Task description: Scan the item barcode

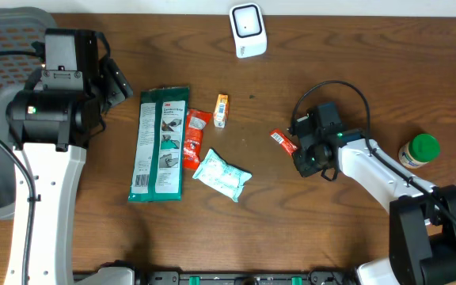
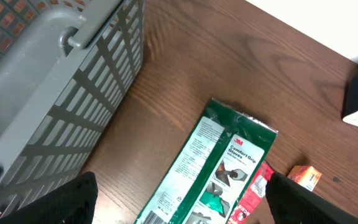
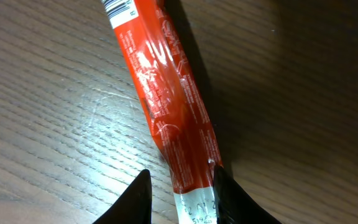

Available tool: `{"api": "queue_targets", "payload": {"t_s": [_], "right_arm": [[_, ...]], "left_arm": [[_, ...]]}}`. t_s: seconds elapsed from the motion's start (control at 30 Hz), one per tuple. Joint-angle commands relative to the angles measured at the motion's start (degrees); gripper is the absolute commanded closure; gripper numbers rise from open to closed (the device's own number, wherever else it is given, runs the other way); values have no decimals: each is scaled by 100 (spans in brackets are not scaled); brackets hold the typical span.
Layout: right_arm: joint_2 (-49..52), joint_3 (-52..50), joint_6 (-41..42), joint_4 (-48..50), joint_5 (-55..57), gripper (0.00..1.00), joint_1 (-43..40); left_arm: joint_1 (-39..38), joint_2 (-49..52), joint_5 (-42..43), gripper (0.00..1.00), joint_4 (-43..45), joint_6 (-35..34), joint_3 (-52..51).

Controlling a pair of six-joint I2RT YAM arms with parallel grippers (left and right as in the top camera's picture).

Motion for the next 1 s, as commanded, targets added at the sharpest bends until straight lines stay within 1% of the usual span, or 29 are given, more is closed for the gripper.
{"api": "queue_targets", "payload": {"t_s": [0.0, 0.3, 0.47, 0.57, 0.63, 0.77, 0.8, 0.9, 0.97], "right_arm": [[50, -57, -85, -13, 50, 72, 61], [72, -155, -149, -2, 173, 72, 61], [72, -437, -157, 304, 184, 71, 61], [72, -621, -308, 494, 201, 71, 61], [72, -656, -339, 507, 199, 76, 59], [72, -656, -334, 531, 192, 96, 59], [70, -651, -321, 529, 170, 99, 59], [63, -592, -271, 518, -72, 99, 55], [9, -446, -271, 426, -726, 99, 46]], "left_arm": [[24, 20, -72, 13, -17, 11, 92], [26, 20, -72, 13, -17, 11, 92], [24, 20, -72, 13, -17, 11, 92], [24, 20, -72, 13, -17, 11, 92], [24, 20, -72, 13, -20, 11, 92], [24, 20, -72, 13, -17, 11, 92], [24, 20, -72, 13, -17, 11, 92], [24, 20, -72, 13, -17, 11, 92], [24, 20, -72, 13, -17, 11, 92]]}}
